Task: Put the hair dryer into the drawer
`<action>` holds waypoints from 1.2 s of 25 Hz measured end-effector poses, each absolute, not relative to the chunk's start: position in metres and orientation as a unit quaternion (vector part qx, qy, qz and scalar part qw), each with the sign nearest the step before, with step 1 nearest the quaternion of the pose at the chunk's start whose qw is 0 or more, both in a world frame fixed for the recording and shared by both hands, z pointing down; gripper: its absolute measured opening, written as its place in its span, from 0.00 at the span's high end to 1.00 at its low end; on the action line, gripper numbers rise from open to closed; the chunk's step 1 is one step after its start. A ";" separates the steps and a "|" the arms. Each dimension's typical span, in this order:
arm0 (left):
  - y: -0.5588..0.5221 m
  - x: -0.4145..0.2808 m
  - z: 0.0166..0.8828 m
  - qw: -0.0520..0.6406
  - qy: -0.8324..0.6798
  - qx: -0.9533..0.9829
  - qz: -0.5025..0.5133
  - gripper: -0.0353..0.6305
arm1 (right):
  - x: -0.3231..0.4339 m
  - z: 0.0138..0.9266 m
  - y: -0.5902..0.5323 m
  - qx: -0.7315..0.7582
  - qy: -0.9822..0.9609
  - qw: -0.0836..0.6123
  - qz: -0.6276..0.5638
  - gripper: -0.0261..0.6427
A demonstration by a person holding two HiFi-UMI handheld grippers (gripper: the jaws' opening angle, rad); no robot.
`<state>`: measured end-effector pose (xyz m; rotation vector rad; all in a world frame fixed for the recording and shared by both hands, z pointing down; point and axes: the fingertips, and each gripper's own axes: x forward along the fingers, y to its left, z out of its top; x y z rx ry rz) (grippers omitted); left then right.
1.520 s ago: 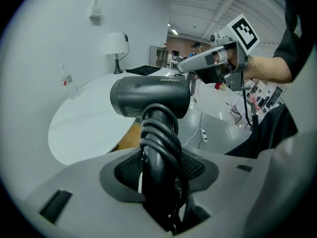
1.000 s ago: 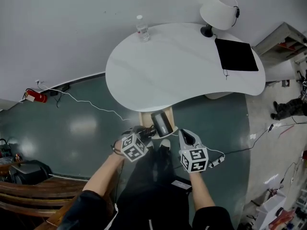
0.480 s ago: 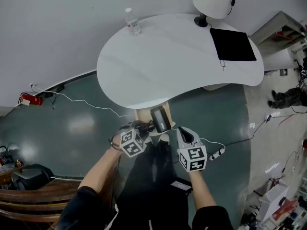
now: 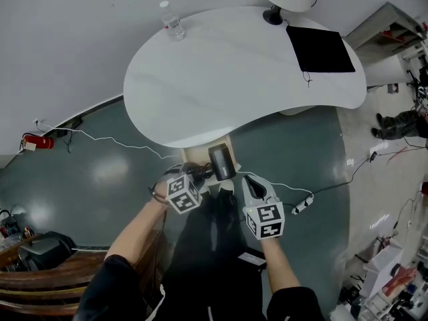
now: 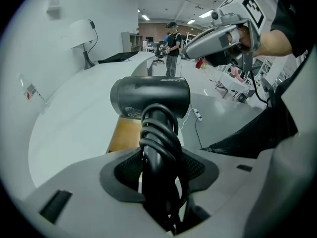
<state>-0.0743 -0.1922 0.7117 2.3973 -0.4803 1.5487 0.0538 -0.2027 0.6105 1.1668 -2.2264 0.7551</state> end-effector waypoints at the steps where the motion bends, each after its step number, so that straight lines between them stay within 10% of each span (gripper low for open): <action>1: -0.193 -0.074 0.714 0.122 -0.163 0.822 0.532 0.64 | 0.053 0.612 -0.202 0.431 -0.819 0.255 0.281 0.95; 30: -0.205 -0.073 0.779 0.107 -0.127 0.801 0.575 0.64 | 0.057 0.643 -0.186 0.440 -0.802 0.260 0.308 0.95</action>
